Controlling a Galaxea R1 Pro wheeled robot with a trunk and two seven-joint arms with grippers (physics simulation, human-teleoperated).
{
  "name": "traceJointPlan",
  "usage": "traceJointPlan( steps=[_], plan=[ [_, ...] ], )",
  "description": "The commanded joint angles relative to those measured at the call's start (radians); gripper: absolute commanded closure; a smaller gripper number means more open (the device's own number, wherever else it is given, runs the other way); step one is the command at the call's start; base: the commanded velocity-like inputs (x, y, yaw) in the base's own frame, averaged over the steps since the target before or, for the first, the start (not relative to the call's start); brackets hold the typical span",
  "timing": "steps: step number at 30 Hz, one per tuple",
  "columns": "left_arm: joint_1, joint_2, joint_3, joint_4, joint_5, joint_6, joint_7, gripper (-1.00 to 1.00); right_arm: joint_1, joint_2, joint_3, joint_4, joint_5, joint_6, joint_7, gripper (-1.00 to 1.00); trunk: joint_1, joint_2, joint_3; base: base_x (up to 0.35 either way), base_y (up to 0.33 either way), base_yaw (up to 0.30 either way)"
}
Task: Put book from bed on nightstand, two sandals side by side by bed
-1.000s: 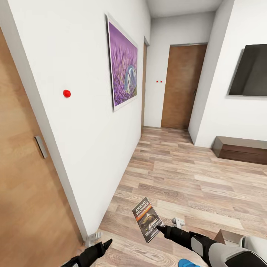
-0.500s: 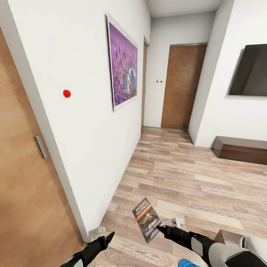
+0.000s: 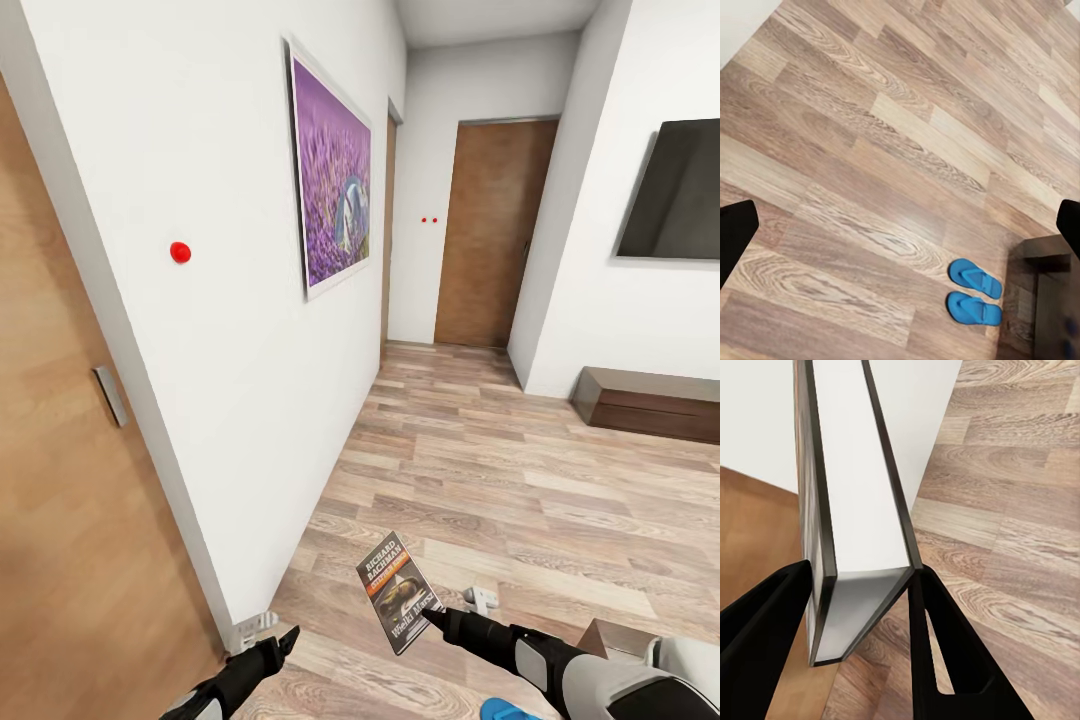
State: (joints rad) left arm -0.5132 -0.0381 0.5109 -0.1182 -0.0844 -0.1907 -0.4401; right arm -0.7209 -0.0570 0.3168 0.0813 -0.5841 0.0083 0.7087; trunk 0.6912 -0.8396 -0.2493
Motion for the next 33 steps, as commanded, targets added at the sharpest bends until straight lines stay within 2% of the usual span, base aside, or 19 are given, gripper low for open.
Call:
traceJointPlan(
  steps=[1,9,22,33],
  plan=[
    [-0.001,0.000,0.008,0.000,-0.009,-0.004,-0.002,-1.00,-0.002,0.000,0.007,0.003,-0.011,0.001,0.006,1.00,0.000,-0.001,-0.001,0.000,0.000,0.000],
    [-0.001,0.000,0.008,0.000,-0.009,-0.004,-0.002,-1.00,-0.002,0.000,0.007,0.003,-0.011,0.001,0.006,1.00,0.000,-0.001,-0.001,0.041,0.000,0.000],
    [-0.001,0.000,0.008,0.000,-0.009,-0.003,-0.002,-1.00,-0.002,0.000,0.007,0.003,-0.011,0.001,0.006,1.00,0.000,-0.001,-0.001,0.272,0.000,0.000],
    [-0.001,0.000,0.007,0.000,-0.009,-0.004,-0.002,-1.00,-0.002,0.000,0.007,0.003,-0.011,0.001,0.006,1.00,0.000,-0.001,-0.001,0.027,0.000,-0.045]
  ],
)
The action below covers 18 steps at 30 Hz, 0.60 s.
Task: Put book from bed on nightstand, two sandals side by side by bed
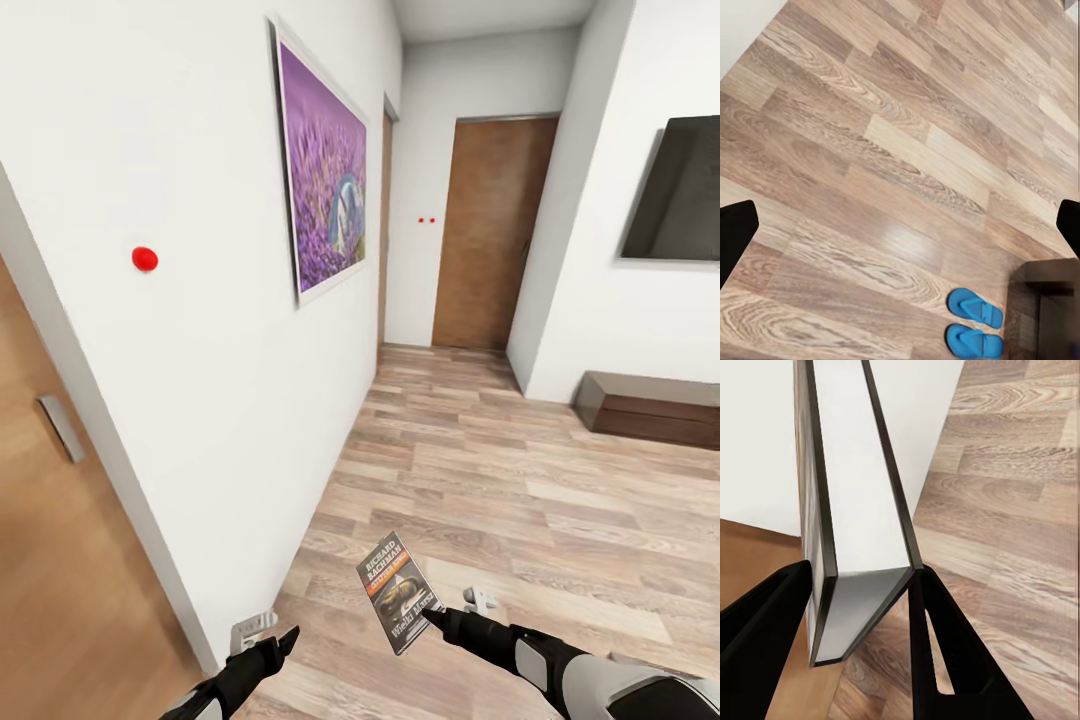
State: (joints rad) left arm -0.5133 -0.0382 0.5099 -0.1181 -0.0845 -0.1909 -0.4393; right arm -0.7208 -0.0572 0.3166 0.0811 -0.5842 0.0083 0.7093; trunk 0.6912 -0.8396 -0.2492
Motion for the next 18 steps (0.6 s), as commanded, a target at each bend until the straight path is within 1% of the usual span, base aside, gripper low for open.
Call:
traceJointPlan(
  steps=[1,9,12,18],
  plan=[
    [-0.001,0.000,0.007,0.000,-0.009,-0.004,-0.003,-1.00,-0.002,0.000,0.007,0.003,-0.011,0.001,0.006,1.00,0.000,-0.001,-0.001,0.002,0.000,-0.217],
    [-0.001,0.000,0.008,0.000,-0.009,-0.004,-0.003,-1.00,-0.002,0.000,0.007,0.003,-0.011,0.001,0.006,1.00,0.000,-0.001,0.001,0.000,0.000,-0.252],
    [-0.001,0.000,0.009,0.000,-0.009,-0.004,-0.003,-1.00,-0.002,0.000,0.007,0.003,-0.010,0.001,0.006,1.00,0.000,-0.001,0.001,0.029,0.047,-0.078],
    [-0.001,0.000,0.008,0.000,-0.009,-0.004,-0.003,-1.00,-0.002,0.000,0.007,0.003,-0.011,0.001,0.006,1.00,0.000,-0.001,0.001,0.126,0.197,-0.015]
  ],
)
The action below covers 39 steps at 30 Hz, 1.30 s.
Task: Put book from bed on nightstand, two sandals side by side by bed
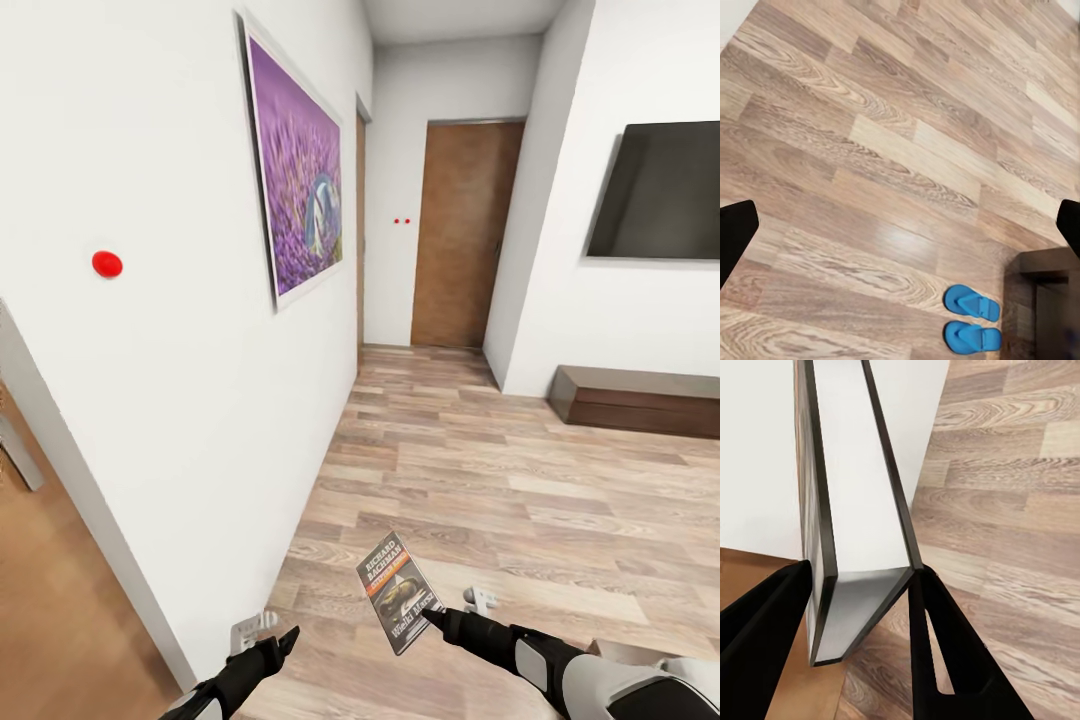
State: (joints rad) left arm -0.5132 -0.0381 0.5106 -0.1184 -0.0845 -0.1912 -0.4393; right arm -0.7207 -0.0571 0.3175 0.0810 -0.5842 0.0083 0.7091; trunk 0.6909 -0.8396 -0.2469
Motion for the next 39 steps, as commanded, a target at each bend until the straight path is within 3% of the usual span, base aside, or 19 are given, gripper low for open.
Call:
traceJointPlan(
  steps=[1,10,39],
  plan=[
    [-0.001,0.000,0.008,0.000,-0.009,-0.004,-0.002,-1.00,-0.002,0.000,0.006,0.003,-0.010,0.001,0.006,1.00,0.000,-0.001,-0.001,0.161,0.236,-0.003],
    [-0.001,0.000,0.008,0.000,-0.009,-0.004,-0.002,-1.00,-0.002,0.000,0.006,0.003,-0.010,0.001,0.006,1.00,0.000,-0.001,-0.001,0.113,0.106,-0.001],
    [-0.001,0.000,0.006,0.000,-0.009,-0.004,-0.001,-1.00,-0.002,0.000,0.006,0.003,-0.011,0.001,0.006,1.00,0.000,-0.001,-0.001,0.279,0.001,0.000]
  ],
)
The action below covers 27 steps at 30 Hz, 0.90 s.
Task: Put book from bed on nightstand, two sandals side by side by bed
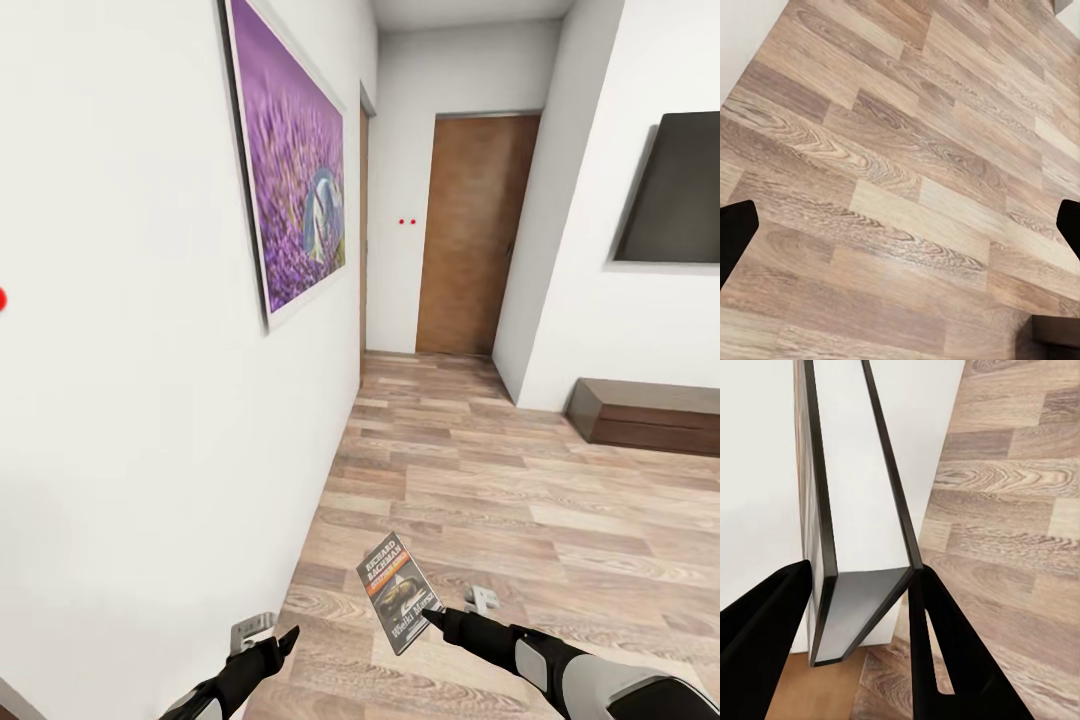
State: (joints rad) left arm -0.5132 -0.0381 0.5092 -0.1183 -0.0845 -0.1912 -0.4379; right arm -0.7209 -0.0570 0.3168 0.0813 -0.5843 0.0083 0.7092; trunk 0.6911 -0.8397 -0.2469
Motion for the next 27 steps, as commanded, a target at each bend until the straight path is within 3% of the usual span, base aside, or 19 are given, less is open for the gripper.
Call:
traceJointPlan(
  steps=[1,5,17,27],
  plan=[
    [-0.001,0.000,0.008,0.000,-0.009,-0.004,-0.002,-1.00,-0.002,0.000,0.007,0.003,-0.011,0.001,0.006,1.00,0.000,-0.001,-0.001,0.037,0.000,0.000],
    [-0.001,0.000,0.008,0.000,-0.009,-0.004,-0.002,-1.00,-0.002,0.000,0.007,0.003,-0.010,0.001,0.006,1.00,0.000,-0.001,-0.001,0.014,0.000,-0.044],
    [-0.001,0.000,0.008,0.000,-0.009,-0.004,-0.002,-1.00,-0.002,0.000,0.007,0.003,-0.010,0.001,0.006,1.00,0.000,-0.001,0.006,0.005,0.000,-0.228],
    [-0.001,0.000,0.008,0.001,-0.009,-0.004,-0.002,-1.00,-0.002,0.000,0.007,0.003,-0.011,0.001,0.006,1.00,0.000,-0.001,0.007,0.250,0.000,-0.018]
  ],
)
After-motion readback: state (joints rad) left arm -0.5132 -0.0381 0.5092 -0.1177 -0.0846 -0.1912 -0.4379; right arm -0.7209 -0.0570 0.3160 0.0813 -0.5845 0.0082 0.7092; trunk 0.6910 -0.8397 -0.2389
